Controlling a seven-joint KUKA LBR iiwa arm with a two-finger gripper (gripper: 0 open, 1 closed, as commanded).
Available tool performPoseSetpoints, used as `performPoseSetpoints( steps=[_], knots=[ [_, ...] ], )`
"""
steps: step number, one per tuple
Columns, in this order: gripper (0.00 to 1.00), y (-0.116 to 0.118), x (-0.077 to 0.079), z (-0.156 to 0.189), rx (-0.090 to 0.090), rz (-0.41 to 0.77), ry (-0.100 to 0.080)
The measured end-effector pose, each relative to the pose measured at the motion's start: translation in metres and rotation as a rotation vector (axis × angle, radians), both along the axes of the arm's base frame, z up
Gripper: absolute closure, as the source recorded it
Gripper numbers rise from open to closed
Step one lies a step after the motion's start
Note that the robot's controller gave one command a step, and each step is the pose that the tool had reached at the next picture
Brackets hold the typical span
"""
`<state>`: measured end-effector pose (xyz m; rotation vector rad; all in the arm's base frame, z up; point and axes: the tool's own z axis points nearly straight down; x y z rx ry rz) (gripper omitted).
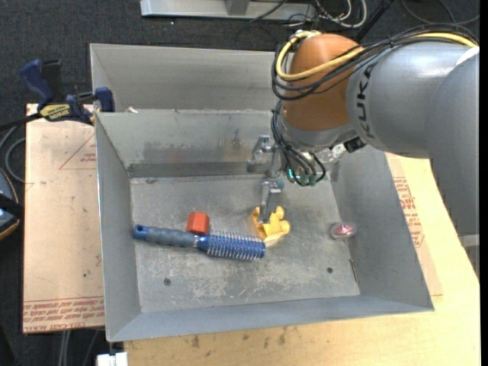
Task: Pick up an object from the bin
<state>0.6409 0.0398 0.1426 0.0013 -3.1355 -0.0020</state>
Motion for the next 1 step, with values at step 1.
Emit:
performPoseSetpoints(
  steps=[1],
  knots=[
    [0.00, -0.0145, -0.0472, -0.0703, 0.002, 0.081, -0.021]
  ],
)
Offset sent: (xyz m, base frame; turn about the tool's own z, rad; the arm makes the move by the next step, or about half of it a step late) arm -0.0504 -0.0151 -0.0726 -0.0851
